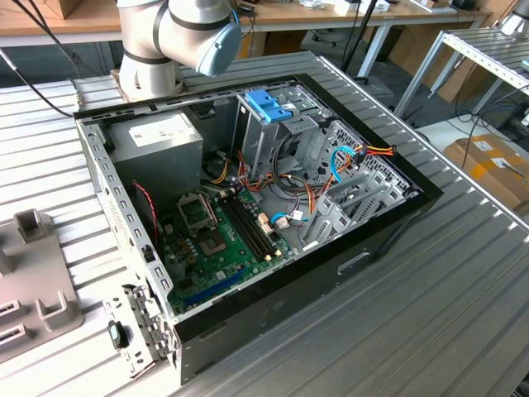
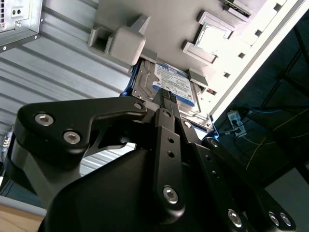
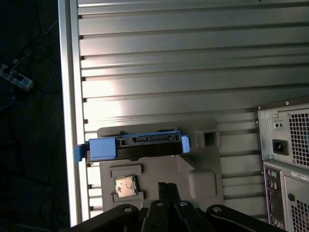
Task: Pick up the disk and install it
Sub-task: 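Reach for the disk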
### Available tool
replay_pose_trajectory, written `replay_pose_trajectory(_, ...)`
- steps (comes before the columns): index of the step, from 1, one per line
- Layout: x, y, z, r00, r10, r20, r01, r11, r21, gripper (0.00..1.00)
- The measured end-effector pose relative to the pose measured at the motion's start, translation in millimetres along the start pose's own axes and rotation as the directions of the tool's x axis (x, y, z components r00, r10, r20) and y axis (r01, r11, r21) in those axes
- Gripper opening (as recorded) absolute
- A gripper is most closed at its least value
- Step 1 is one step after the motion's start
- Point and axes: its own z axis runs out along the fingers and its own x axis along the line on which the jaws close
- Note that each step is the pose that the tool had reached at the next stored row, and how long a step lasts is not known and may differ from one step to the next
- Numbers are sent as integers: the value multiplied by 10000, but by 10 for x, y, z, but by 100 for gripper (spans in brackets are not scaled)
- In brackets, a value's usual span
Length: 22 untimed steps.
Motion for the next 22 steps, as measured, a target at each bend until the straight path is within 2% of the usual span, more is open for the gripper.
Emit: replay_pose_trajectory(22,7,-1,33,10000,1,-2,-1,10000,1,11)
